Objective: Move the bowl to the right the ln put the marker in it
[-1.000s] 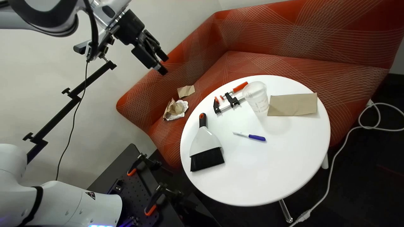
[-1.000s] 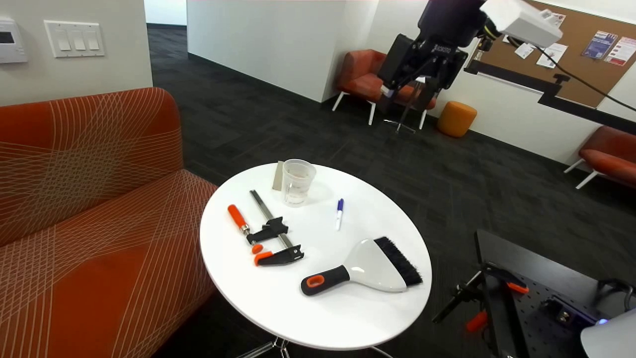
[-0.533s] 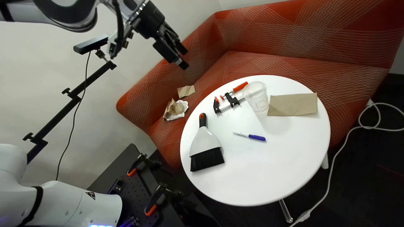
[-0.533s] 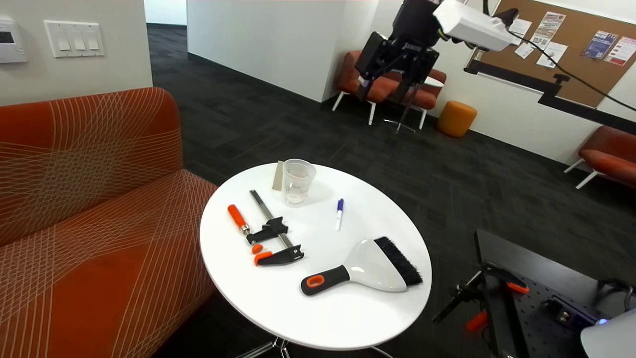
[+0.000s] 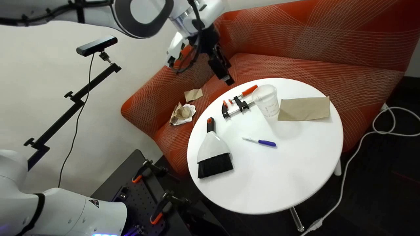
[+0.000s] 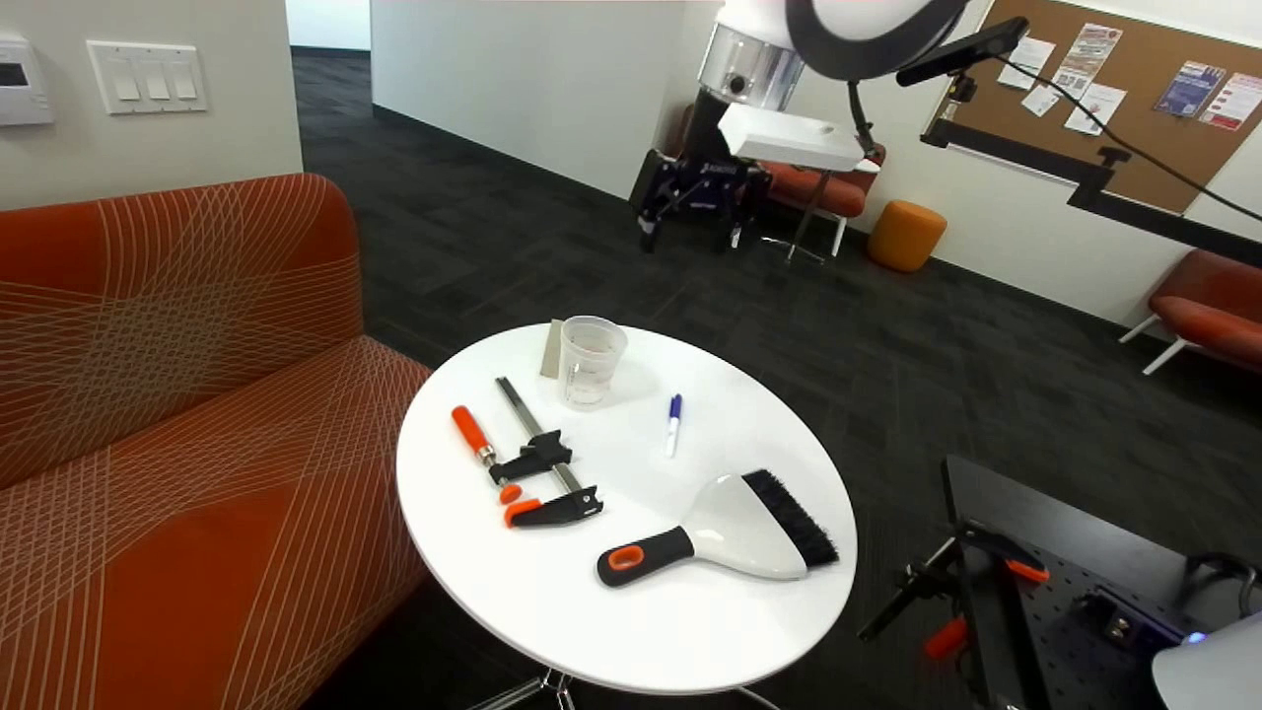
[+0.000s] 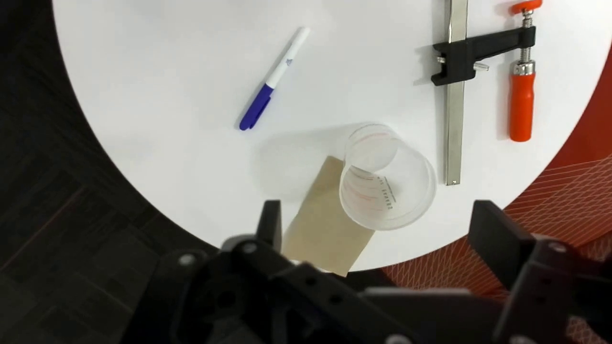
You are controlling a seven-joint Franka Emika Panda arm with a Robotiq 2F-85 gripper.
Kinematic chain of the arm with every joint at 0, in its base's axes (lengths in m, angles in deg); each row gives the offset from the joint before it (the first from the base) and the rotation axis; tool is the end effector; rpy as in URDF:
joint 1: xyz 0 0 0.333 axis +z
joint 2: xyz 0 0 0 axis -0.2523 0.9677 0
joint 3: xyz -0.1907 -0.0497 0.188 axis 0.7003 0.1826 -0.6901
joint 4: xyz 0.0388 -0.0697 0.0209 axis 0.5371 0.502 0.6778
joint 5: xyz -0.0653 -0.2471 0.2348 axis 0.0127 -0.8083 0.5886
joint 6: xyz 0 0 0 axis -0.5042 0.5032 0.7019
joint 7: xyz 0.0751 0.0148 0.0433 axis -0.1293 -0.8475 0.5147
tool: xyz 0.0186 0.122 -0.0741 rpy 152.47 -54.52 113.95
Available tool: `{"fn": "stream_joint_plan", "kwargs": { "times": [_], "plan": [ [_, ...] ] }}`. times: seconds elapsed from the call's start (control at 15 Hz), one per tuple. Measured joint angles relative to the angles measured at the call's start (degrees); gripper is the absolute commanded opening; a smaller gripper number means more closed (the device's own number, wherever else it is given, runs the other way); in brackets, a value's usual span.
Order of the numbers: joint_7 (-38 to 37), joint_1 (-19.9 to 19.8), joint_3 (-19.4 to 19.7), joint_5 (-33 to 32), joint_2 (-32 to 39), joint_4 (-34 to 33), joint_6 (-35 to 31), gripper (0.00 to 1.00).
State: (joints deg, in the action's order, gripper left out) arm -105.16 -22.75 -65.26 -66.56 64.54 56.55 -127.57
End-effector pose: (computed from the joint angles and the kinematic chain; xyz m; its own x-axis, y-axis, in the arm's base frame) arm 0.5573 -0.1239 0.2687 0.7453 -0.6566 0.1156 -0.6621 -0.7493 0.0131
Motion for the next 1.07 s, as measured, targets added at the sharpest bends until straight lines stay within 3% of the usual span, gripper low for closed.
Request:
{"fn": "stream_joint_plan", "kwargs": {
  "times": [0.6,1.07],
  "plan": [
    [2.45,0.33,2.65,6.52,14.19,-10.05,-0.68,1.0],
    [2.46,0.47,3.15,7.75,15.74,-11.2,-0.68,1.0]
  ]
}}
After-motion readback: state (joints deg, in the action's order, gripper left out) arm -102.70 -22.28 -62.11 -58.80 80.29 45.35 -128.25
